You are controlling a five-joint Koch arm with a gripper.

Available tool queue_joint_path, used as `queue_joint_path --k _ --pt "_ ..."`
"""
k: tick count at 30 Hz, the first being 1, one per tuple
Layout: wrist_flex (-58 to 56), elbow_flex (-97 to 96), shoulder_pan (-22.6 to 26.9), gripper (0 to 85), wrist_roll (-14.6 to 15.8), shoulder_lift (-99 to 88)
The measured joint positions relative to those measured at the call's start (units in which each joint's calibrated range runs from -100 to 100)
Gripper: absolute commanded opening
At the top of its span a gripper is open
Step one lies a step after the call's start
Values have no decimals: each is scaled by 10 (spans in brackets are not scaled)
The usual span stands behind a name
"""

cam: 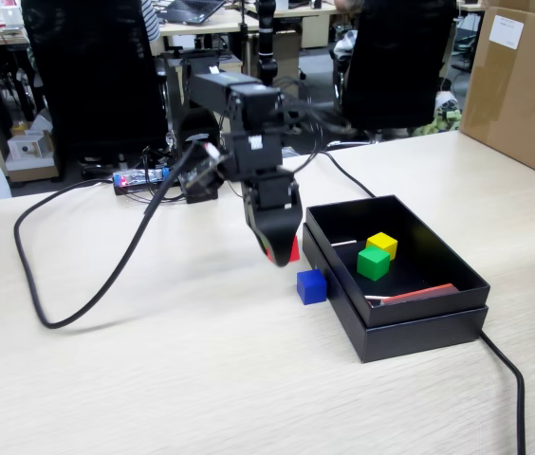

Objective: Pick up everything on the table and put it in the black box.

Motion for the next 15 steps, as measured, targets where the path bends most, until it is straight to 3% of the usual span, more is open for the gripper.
queue_joint_path --k 5,10,15 --pt "0 81 82 169 0 6" --pt "0 108 134 173 4 101" --pt "0 126 148 174 12 195"
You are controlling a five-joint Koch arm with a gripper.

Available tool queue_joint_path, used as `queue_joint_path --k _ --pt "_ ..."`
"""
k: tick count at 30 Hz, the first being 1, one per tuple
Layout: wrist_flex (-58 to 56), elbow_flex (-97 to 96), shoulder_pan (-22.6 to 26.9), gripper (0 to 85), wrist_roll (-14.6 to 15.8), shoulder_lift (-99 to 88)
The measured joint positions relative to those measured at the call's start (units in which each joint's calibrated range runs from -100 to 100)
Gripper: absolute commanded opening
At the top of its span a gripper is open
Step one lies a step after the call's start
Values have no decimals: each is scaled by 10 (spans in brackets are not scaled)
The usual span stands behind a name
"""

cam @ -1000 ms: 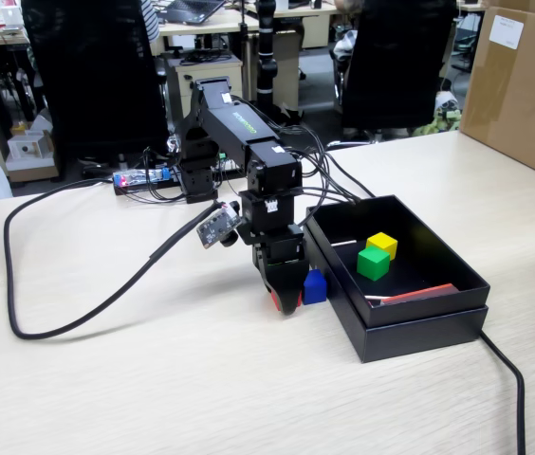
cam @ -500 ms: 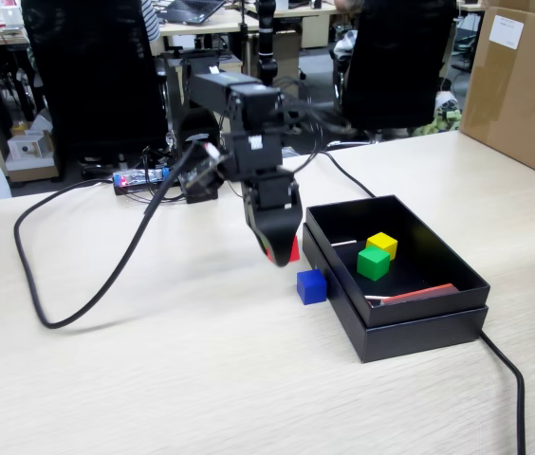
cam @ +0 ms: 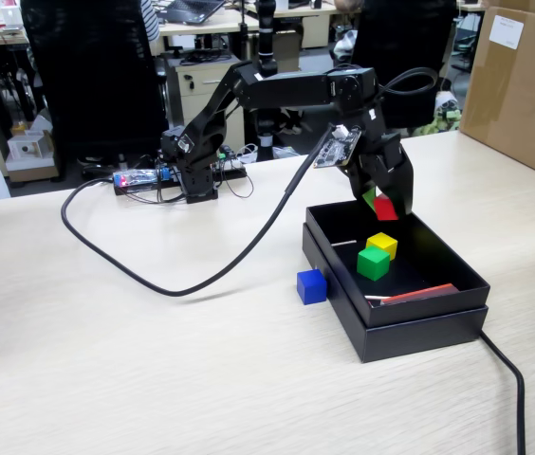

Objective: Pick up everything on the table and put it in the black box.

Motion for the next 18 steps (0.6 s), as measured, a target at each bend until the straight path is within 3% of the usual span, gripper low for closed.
queue_joint_path --k 5,9,13,18 --pt "-12 9 0 234 7 54" --pt "-15 10 0 234 9 74" --pt "-22 10 0 407 9 78" --pt "-27 -45 -9 467 14 23"
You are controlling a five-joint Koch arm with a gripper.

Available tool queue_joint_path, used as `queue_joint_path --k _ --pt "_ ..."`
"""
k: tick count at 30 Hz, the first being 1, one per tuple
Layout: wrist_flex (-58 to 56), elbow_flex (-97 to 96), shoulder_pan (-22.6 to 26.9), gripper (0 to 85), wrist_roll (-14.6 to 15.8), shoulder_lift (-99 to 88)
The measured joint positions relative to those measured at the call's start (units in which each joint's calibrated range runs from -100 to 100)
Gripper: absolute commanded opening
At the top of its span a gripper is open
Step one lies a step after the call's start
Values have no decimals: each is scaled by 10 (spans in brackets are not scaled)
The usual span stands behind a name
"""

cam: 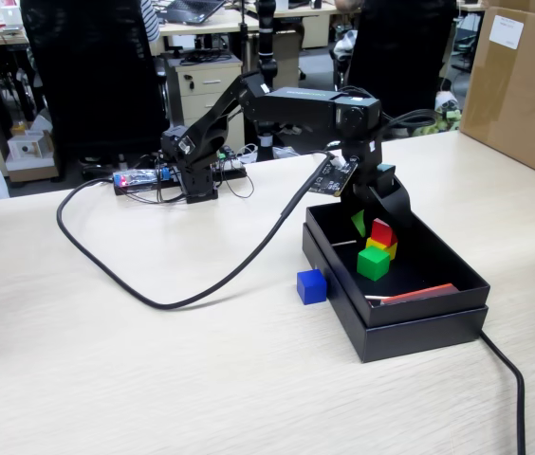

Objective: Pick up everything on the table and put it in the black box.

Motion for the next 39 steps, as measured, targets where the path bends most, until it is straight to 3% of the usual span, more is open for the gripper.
queue_joint_path --k 7,14,39 --pt "-1 -20 -58 465 0 -254" --pt "-1 -134 -114 493 0 -272" --pt "0 -79 -116 449 16 38"
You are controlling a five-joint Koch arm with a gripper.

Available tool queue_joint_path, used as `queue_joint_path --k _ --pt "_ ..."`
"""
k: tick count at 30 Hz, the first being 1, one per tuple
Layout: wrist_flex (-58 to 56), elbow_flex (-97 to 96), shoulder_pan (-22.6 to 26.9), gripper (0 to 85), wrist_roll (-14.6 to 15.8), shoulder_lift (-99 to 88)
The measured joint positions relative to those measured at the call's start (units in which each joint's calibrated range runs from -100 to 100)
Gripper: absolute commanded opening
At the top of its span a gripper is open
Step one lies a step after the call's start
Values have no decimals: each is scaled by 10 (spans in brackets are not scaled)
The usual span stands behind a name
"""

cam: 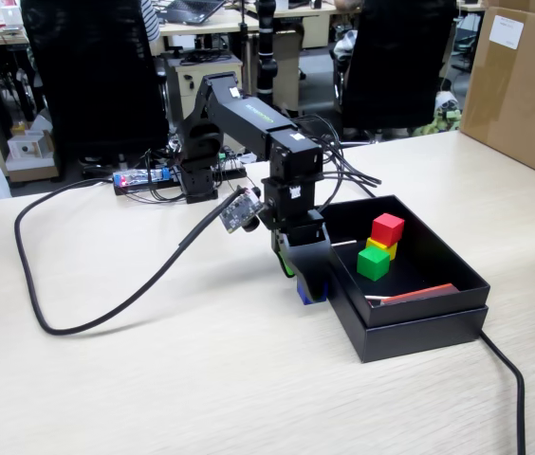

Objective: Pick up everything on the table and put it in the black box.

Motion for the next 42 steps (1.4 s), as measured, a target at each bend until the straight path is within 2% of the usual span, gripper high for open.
queue_joint_path --k 1,4,6,7,9,16,23,28,30,32,35,39,42 --pt "0 9 1 448 0 8" --pt "0 15 7 368 1 25" --pt "0 15 8 291 2 31" --pt "0 16 8 223 3 36" --pt "0 32 8 164 9 44" --pt "0 22 4 164 12 18" --pt "0 -14 -13 164 8 -208" --pt "0 -12 10 166 3 -308" --pt "-1 28 43 168 1 -304" --pt "-2 49 49 168 1 -286" --pt "-2 146 77 168 1 -164" --pt "-2 148 88 169 1 -41" --pt "-2 152 89 169 1 -23"
